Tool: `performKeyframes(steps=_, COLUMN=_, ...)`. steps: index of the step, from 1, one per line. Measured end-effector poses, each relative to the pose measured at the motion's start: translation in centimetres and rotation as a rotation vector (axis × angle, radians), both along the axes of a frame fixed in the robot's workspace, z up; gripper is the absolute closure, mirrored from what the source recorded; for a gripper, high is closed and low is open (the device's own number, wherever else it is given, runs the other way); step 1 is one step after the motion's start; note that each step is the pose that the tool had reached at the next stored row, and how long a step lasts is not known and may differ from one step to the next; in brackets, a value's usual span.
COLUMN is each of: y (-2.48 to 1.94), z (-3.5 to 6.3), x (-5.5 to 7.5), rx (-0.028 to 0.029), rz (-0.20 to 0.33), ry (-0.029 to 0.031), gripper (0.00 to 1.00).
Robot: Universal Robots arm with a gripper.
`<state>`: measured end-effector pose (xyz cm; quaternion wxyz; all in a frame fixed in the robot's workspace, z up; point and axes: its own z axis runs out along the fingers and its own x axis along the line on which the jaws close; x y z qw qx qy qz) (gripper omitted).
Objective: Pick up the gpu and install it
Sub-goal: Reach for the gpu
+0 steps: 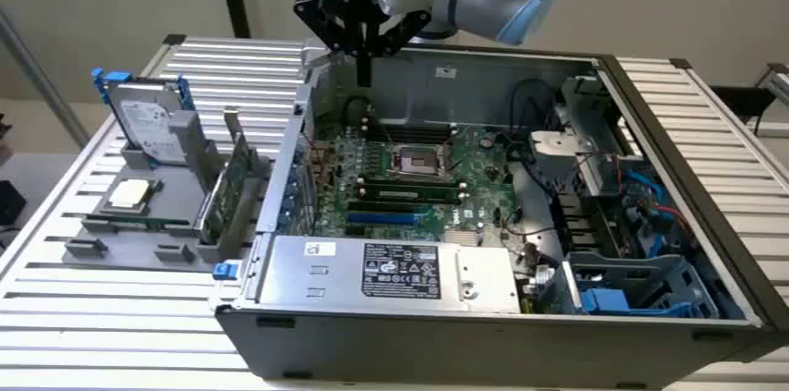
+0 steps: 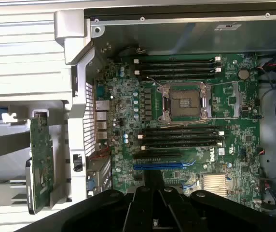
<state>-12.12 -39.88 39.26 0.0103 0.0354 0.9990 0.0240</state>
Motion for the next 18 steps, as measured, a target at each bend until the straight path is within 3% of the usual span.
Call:
performKeyframes(steps=16, y=0.0, z=0.0, x=0.0, rx=0.0001, rz=0.0, ry=0.0, gripper=0.89)
performKeyframes(steps=18, y=-0.07, z=0.02, x=-0.46, rx=-0.0003, rz=0.0, ry=0.0002, gripper=0.89)
